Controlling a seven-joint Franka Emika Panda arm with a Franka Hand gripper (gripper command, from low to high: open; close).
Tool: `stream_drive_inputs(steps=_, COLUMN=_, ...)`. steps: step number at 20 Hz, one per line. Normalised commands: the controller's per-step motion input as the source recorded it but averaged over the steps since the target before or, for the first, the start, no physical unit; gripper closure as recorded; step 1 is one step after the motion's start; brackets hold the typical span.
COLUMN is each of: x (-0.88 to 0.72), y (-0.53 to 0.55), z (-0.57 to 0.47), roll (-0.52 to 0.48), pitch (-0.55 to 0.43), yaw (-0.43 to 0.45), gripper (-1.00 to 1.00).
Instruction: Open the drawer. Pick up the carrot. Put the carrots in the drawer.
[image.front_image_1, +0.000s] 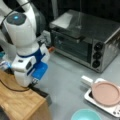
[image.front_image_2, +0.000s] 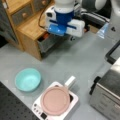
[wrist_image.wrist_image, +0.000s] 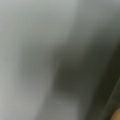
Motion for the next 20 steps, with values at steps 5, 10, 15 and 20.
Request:
stream_drive_inputs(steps=5, x=-0.09, y=-0.08, z=0.01, roll=-0.06, pitch=0.041, yaw=0.15, gripper=-1.0)
stream_drive_inputs(steps=10, x=-0.14, y=0.2, z=0.15, roll=-0.063, pitch=0.075, yaw=0.083, gripper=-1.0)
stream_drive_inputs(steps=15, x=-0.09, y=0.39, z=0.27, roll=-0.078, pitch=0.098, yaw=0.001, gripper=-1.0)
stream_drive_inputs(steps=20, x=0.03, y=0.32, z=0.12, roll=-0.043, pitch=0.077, yaw=-0.06, gripper=-1.0)
